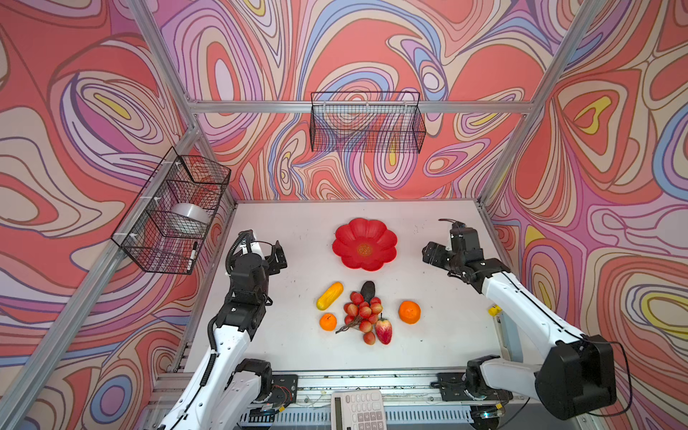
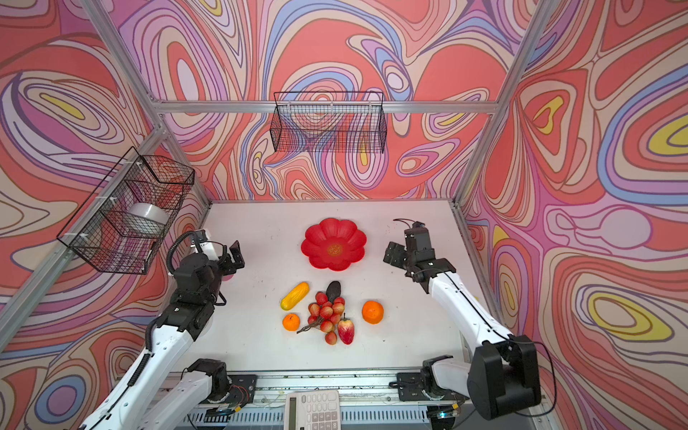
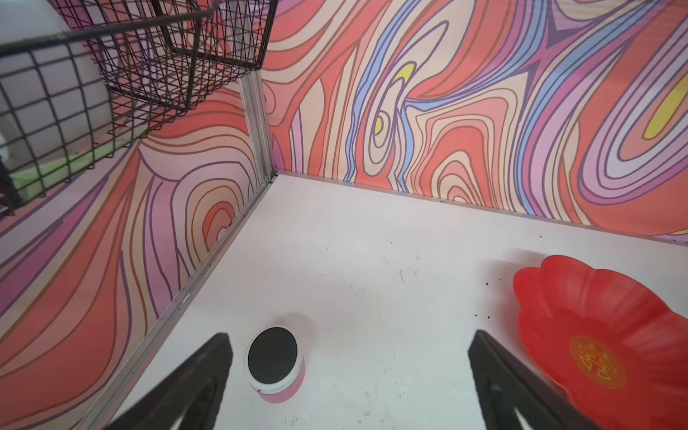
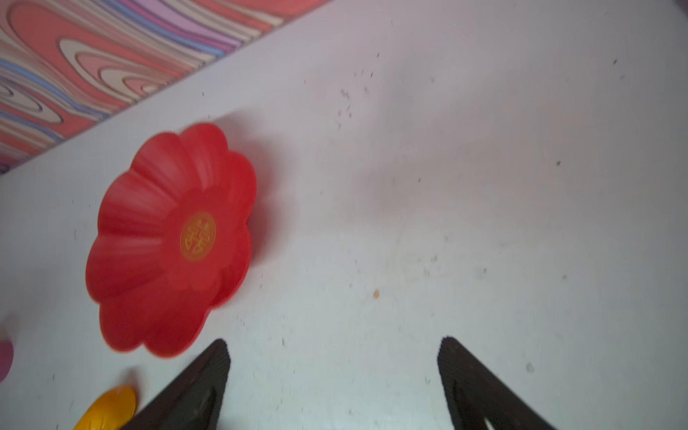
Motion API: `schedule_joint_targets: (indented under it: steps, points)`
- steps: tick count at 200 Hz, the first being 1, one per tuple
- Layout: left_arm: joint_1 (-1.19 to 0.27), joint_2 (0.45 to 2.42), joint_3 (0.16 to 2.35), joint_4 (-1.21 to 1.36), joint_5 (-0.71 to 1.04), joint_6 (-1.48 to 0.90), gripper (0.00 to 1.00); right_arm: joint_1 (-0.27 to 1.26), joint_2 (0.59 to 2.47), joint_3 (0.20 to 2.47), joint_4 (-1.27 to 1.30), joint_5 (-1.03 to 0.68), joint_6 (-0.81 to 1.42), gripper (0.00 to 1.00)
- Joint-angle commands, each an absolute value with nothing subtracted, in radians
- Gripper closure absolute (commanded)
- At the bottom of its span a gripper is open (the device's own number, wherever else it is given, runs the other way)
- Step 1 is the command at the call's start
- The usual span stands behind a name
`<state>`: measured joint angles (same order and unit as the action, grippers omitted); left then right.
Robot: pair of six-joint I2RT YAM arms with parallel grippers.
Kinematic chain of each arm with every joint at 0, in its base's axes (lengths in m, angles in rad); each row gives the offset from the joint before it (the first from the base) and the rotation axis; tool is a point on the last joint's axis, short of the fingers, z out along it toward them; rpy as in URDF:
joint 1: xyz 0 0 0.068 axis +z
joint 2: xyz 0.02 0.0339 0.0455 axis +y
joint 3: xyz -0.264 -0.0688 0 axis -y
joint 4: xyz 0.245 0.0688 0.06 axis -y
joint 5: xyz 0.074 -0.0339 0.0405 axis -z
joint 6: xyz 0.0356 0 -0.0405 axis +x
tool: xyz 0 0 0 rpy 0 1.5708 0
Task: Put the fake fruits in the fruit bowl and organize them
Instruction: 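Grasp the large orange with the right gripper and carry it into the red bowl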
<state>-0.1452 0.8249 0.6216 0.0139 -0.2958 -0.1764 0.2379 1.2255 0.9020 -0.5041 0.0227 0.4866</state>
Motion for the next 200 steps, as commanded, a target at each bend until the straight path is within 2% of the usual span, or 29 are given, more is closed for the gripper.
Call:
schedule_joint_targets:
  steps: [1, 40, 86, 119, 151, 178, 200]
  points:
    - [-0.143, 0.845, 0.664, -0.033, -0.287, -0.189, 0.0, 0.318, 1.167, 0.852, -0.724, 0.0, 0.61, 0.09]
    - [-0.142, 0.839, 0.654, -0.022, -0.269, -0.201, 0.0, 0.515, 1.162, 0.785, -0.729, 0.048, 0.774, 0.09]
    - [-0.143, 0.839, 0.651, -0.017, -0.261, -0.205, 0.0, 0.629, 1.259, 0.75, -0.652, 0.044, 0.859, 0.08]
    - [-0.141, 0.847, 0.652, -0.015, -0.235, -0.206, 0.0, 0.643, 1.352, 0.75, -0.61, 0.067, 0.869, 0.09]
    - [-0.141, 0.845, 0.654, -0.019, -0.24, -0.201, 0.0, 0.66, 1.403, 0.74, -0.595, 0.092, 0.884, 0.19]
    - [-0.141, 0.849, 0.656, -0.016, -0.22, -0.204, 0.0, 0.663, 1.371, 0.762, -0.65, 0.145, 0.866, 0.42]
    - [-0.14, 0.857, 0.657, -0.019, -0.213, -0.206, 0.0, 0.663, 1.316, 0.861, -0.737, 0.233, 0.812, 0.48]
